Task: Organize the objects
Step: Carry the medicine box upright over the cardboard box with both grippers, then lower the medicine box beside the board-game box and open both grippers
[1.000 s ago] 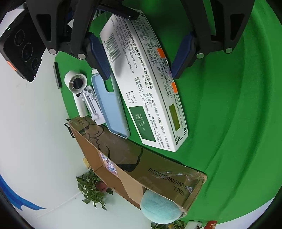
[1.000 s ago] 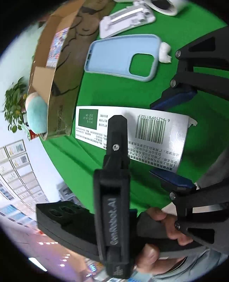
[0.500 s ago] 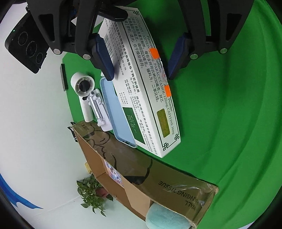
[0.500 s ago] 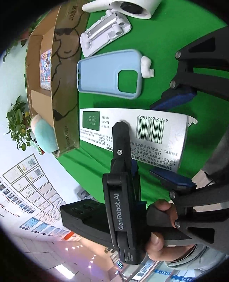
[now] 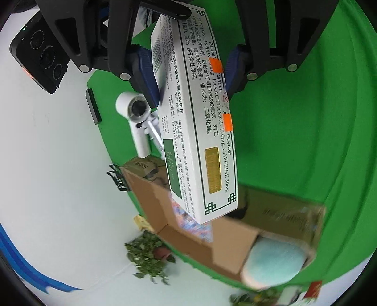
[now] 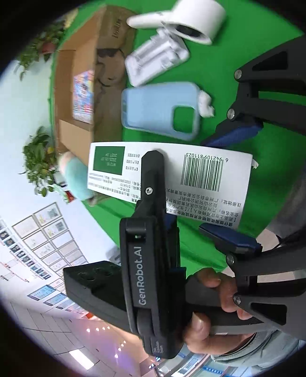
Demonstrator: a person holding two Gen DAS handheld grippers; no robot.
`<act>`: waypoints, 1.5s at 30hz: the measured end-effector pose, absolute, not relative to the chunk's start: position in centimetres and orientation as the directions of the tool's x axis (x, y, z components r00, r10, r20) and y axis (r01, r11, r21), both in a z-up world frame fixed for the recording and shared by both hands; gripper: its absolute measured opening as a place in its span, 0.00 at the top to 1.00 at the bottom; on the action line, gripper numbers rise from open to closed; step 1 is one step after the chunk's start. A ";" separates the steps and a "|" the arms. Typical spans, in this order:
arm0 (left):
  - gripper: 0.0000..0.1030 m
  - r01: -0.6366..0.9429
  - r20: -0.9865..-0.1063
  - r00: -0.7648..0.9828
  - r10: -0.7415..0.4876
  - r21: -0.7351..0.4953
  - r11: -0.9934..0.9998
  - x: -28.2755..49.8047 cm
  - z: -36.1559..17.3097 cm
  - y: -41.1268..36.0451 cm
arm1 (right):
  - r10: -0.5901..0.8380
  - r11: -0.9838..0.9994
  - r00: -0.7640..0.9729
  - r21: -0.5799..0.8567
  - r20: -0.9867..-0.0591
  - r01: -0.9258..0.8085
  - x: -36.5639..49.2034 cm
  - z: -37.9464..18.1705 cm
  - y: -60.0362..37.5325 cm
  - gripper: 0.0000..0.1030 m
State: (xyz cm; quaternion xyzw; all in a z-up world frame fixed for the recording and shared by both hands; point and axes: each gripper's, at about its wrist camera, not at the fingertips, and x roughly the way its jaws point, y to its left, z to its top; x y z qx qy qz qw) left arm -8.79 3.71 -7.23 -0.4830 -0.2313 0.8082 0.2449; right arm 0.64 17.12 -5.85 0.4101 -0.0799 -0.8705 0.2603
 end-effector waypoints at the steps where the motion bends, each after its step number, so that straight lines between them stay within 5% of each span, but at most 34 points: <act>1: 0.54 -0.197 -0.662 -0.421 0.620 -0.601 -0.775 -9.0 -6.4 4.3 | -0.512 -0.856 -0.545 0.344 -0.664 0.386 0.6 -5.5 17.4 0.39; 15: 0.56 -0.454 -0.583 -0.391 0.712 -0.551 -0.700 -16.0 2.0 15.3 | -0.340 -0.940 -0.748 0.233 -0.570 0.250 -3.1 0.5 23.7 0.40; 24: 0.56 -0.466 -0.550 -0.382 0.743 -0.579 -0.669 -22.3 4.4 17.4 | -0.308 -0.951 -0.768 0.204 -0.561 0.232 -8.5 3.2 26.8 0.40; 34: 0.57 -0.381 -0.589 -0.357 0.725 -0.617 -0.689 -30.4 2.2 18.5 | -0.347 -0.938 -0.685 0.242 -0.640 0.249 -15.0 2.8 30.0 0.40; 45: 0.57 -0.258 -0.669 -0.244 0.702 -0.653 -0.712 -38.1 -6.3 20.6 | -0.385 -0.923 -0.528 0.318 -0.757 0.217 -21.4 -2.8 33.0 0.40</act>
